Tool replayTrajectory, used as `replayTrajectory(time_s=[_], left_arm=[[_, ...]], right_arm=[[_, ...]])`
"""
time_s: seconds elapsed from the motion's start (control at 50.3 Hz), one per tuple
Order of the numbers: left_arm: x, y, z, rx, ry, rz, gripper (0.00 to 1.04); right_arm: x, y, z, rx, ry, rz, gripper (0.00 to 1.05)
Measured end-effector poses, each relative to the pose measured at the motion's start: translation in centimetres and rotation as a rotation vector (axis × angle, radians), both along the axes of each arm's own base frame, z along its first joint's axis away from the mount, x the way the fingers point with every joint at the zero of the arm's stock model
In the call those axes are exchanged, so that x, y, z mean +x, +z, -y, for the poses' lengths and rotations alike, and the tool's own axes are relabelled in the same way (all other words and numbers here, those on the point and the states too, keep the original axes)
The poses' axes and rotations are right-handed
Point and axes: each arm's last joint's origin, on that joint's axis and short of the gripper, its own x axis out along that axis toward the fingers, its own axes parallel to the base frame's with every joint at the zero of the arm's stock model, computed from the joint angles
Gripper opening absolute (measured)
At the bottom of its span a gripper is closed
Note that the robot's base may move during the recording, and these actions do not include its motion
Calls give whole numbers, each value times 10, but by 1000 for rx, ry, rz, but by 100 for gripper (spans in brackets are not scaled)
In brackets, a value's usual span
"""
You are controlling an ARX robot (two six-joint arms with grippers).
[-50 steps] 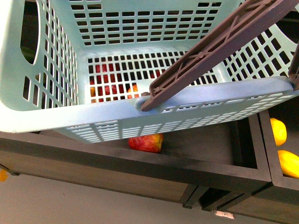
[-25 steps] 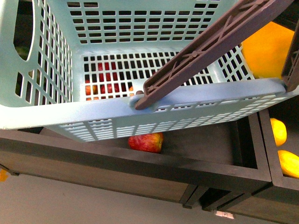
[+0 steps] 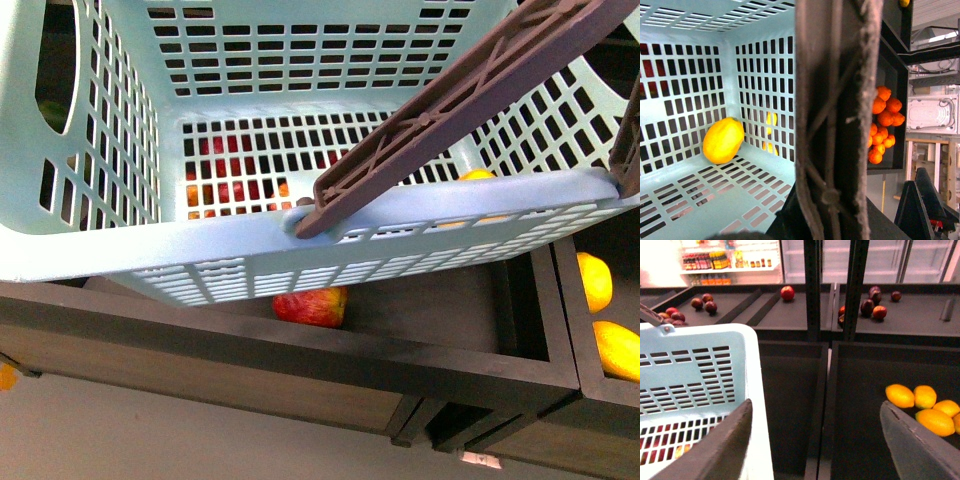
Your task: Pick lemon and mango into basket
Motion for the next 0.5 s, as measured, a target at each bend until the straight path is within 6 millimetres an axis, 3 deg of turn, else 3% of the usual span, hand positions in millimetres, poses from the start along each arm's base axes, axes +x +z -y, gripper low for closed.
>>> replayTrajectory(time_s=[0.219,0.378,0.497], left_arm=[[0,0,0,1,2,1,5],[0,0,0,0,1,0,5],[0,0,0,-1,-1,-1,5]], right_arm=[[-29,-27,-5,-22,-11,10,29],[-40,-36,-5,-24,-13,12,5],[-48,-41,-5,-27,-14,11,2]])
